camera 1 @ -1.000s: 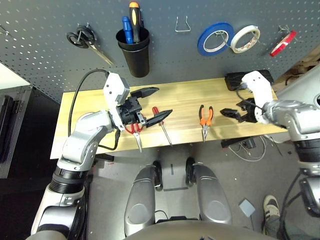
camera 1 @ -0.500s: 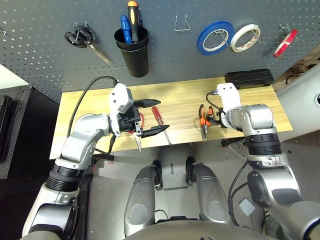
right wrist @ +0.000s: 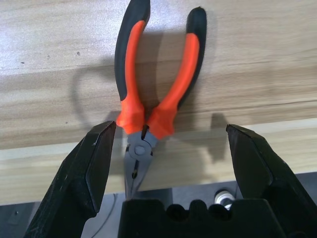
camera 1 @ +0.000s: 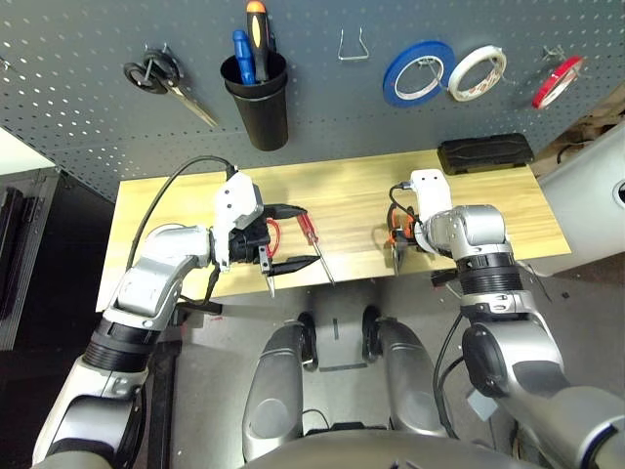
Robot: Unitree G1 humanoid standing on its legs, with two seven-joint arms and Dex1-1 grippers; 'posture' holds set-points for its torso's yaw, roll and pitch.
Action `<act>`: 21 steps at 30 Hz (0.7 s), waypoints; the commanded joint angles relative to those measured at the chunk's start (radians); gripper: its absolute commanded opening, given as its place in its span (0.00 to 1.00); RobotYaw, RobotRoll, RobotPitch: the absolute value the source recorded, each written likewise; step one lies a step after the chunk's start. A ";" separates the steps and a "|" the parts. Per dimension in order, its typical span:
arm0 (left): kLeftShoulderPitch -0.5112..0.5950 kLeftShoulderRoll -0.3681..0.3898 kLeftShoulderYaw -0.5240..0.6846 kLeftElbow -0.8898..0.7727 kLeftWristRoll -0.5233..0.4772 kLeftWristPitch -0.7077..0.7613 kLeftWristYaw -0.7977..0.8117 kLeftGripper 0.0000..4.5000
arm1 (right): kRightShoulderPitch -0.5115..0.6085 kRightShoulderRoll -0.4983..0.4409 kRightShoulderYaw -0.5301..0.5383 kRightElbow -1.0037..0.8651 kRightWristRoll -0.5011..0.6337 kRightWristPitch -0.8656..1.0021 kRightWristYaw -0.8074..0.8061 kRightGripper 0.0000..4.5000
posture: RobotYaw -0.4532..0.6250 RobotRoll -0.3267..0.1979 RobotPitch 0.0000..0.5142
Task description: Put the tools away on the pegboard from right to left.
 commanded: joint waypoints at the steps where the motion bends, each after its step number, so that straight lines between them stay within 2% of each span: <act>1: 0.014 0.015 -0.026 0.014 0.027 0.018 -0.013 1.00 | -0.001 0.012 -0.026 0.057 0.010 -0.019 -0.017 1.00 | 0.34 0.62 0.59; 17: 0.015 0.025 -0.015 -0.004 0.022 0.050 -0.013 1.00 | -0.053 0.041 -0.086 0.306 0.036 -0.201 -0.079 1.00 | 0.37 0.62 0.59; 20: 0.009 0.025 -0.009 -0.014 0.018 0.062 -0.008 1.00 | -0.071 0.038 -0.089 0.361 0.040 -0.248 -0.083 0.86 | 0.38 0.62 0.60; 21: 0.009 0.026 -0.004 -0.019 0.015 0.068 -0.005 1.00 | -0.077 0.036 -0.091 0.385 0.043 -0.266 -0.084 0.79 | 0.39 0.62 0.60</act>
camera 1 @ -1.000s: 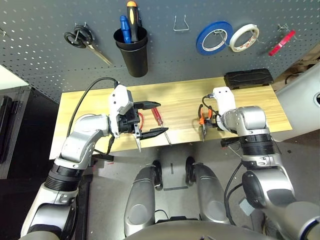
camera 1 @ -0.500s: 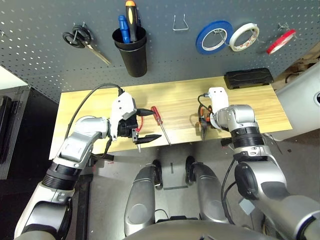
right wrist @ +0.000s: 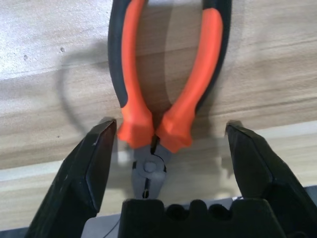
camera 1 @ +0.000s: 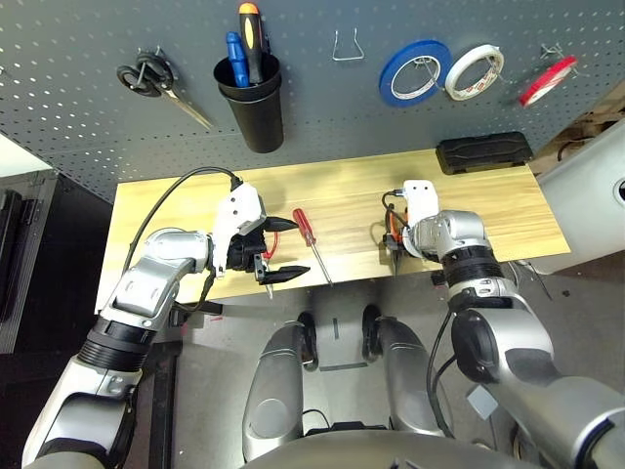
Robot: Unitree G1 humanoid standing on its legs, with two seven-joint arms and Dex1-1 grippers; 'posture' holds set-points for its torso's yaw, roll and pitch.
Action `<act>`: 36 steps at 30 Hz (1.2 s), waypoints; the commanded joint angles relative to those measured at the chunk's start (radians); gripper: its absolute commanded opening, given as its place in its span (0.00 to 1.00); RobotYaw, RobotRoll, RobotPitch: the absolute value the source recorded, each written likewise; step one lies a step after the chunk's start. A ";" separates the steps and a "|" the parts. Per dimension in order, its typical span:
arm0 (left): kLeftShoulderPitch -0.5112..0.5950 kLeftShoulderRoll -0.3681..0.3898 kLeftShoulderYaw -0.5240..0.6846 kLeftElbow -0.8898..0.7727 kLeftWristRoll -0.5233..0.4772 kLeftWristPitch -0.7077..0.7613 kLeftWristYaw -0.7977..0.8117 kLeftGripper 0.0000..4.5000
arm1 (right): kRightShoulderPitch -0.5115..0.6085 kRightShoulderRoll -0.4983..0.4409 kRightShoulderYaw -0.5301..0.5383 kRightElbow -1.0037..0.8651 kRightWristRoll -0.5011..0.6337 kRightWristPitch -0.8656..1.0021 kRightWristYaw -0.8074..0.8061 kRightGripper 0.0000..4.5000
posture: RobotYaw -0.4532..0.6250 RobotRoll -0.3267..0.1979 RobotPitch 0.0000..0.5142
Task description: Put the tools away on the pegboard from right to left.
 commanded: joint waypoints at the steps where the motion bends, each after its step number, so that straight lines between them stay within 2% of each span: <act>1: 0.010 0.006 0.007 -0.026 -0.004 0.023 0.006 1.00 | -0.003 0.001 -0.015 0.084 0.016 -0.045 -0.010 0.72 | 0.39 0.62 0.60; 4: 0.018 0.012 0.013 -0.033 -0.003 0.026 0.008 1.00 | -0.012 -0.002 -0.022 0.138 0.023 -0.083 -0.019 0.49 | 0.39 0.62 0.60; 5: 0.022 0.014 0.017 -0.039 -0.004 0.029 0.010 1.00 | -0.014 0.000 -0.022 0.154 0.024 -0.096 -0.020 0.47 | 0.39 0.62 0.60; 11: 0.020 0.008 0.029 -0.036 -0.007 0.024 0.021 1.00 | -0.016 -0.008 0.022 0.110 0.016 -0.108 0.022 0.47 | 0.39 0.62 0.58; 17: 0.015 0.004 0.067 -0.041 -0.039 0.022 0.029 1.00 | 0.123 -0.090 0.159 -0.246 0.022 -0.010 0.203 0.47 | 0.39 0.62 0.56; 20: 0.015 0.006 0.087 -0.053 -0.052 0.030 0.032 1.00 | 0.207 -0.172 0.217 -0.471 0.056 0.063 0.319 0.47 | 0.38 0.62 0.54; 23: 0.020 -0.001 0.115 -0.073 -0.078 0.049 0.042 1.00 | 0.292 -0.287 0.278 -0.681 0.097 0.057 0.471 0.47 | 0.38 0.62 0.53; 26: 0.025 0.004 0.141 -0.096 -0.113 0.067 0.037 1.00 | 0.331 -0.390 0.314 -0.813 0.125 0.068 0.571 0.47 | 0.37 0.62 0.53; 30: 0.043 0.025 0.184 -0.144 -0.163 0.102 0.036 1.00 | 0.357 -0.536 0.301 -0.970 0.205 0.006 0.754 0.47 | 0.36 0.62 0.51; 33: 0.048 0.028 0.224 -0.171 -0.202 0.130 0.050 1.00 | 0.352 -0.584 0.237 -1.004 0.288 -0.096 0.884 0.47 | 0.35 0.62 0.48; 36: 0.042 0.023 0.254 -0.186 -0.231 0.152 0.071 1.00 | 0.332 -0.611 0.208 -1.010 0.314 -0.153 0.929 0.47 | 0.35 0.62 0.45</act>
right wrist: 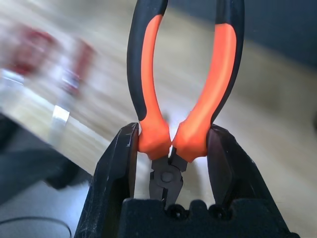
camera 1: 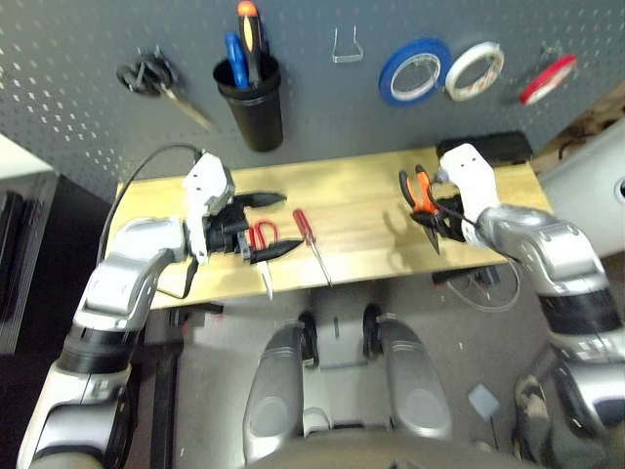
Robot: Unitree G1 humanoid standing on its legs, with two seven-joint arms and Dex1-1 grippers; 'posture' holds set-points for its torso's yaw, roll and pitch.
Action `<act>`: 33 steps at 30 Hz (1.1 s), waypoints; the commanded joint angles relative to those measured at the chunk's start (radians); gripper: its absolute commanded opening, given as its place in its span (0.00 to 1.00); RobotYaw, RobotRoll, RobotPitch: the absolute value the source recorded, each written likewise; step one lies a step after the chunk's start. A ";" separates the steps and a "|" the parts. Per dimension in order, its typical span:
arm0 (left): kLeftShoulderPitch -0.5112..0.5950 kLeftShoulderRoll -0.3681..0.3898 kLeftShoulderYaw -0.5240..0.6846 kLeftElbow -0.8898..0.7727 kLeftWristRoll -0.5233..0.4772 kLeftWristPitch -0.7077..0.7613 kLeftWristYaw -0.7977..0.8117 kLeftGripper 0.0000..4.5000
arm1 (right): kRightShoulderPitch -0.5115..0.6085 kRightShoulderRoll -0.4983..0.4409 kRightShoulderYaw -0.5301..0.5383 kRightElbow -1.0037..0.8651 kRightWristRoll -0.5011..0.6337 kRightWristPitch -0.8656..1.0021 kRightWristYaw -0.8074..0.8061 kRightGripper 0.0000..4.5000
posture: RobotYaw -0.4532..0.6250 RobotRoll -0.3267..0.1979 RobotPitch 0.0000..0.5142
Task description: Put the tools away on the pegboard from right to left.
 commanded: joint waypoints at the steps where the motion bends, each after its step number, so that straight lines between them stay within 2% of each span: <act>1: 0.009 0.002 0.033 -0.035 -0.040 0.031 0.025 1.00 | -0.017 -0.025 -0.041 -0.021 0.049 -0.060 0.060 0.47 | 0.35 0.62 0.43; 4: -0.008 -0.006 0.046 -0.040 -0.049 0.035 0.052 1.00 | -0.062 -0.005 -0.069 -0.030 0.117 -0.034 0.075 0.47 | 0.35 0.62 0.41; 9: -0.017 -0.012 0.061 -0.058 -0.065 0.044 0.081 1.00 | -0.119 0.055 -0.087 -0.032 0.156 -0.093 0.052 0.47 | 0.36 0.62 0.34; 16: -0.016 -0.011 0.060 -0.062 -0.064 0.040 0.099 1.00 | -0.209 0.138 -0.108 0.033 0.162 -0.169 -0.014 0.47 | 0.37 0.62 0.31; 21: -0.021 -0.015 0.055 -0.061 -0.062 0.038 0.106 1.00 | -0.294 0.233 -0.087 0.139 0.069 -0.399 -0.088 0.47 | 0.37 0.62 0.31; 24: -0.012 -0.016 0.054 -0.068 -0.062 0.041 0.110 1.00 | -0.325 0.280 -0.041 0.219 -0.032 -0.603 -0.107 0.47 | 0.38 0.62 0.32; 33: 0.001 -0.013 0.061 -0.088 -0.069 0.057 0.124 1.00 | -0.484 0.435 0.004 0.560 -0.221 -0.950 -0.285 0.47 | 0.40 0.62 0.34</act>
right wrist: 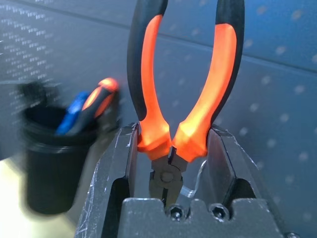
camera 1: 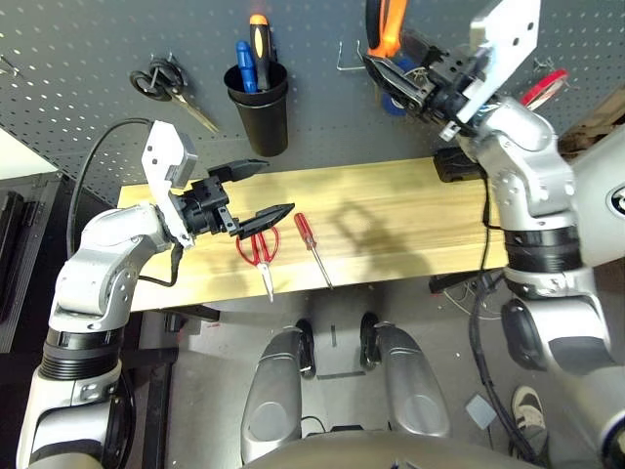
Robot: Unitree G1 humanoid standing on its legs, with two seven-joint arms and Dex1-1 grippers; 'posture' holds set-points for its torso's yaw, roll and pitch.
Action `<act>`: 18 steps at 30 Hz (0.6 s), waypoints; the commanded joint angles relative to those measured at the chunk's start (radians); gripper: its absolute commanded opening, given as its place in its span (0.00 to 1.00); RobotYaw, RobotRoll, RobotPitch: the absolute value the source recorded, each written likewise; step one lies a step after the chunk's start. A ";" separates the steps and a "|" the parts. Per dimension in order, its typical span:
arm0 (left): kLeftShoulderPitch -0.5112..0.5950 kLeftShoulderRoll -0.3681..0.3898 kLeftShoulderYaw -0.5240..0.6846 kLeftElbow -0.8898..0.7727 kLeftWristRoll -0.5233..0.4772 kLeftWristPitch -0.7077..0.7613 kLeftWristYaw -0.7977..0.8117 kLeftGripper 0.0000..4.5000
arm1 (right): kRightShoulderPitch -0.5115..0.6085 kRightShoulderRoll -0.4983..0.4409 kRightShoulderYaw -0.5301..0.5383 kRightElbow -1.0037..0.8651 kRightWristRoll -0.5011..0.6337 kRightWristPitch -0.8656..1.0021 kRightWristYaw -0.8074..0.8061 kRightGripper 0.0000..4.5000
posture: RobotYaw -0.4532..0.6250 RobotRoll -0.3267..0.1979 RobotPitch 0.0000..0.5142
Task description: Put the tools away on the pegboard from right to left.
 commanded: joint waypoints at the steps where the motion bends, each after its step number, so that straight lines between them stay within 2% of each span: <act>1: 0.022 0.003 -0.003 -0.034 -0.015 0.015 0.004 1.00 | -0.050 0.029 0.012 0.110 -0.062 -0.143 -0.059 0.47 | 0.40 0.62 0.34; 7: 0.047 0.003 0.007 -0.070 -0.030 0.037 0.019 1.00 | -0.132 0.073 0.022 0.284 -0.116 -0.314 -0.110 0.47 | 0.42 0.62 0.35; 18: 0.058 -0.035 0.077 -0.092 -0.080 0.031 0.083 1.00 | -0.227 0.074 0.011 0.496 -0.160 -0.474 -0.172 0.47 | 0.43 0.62 0.37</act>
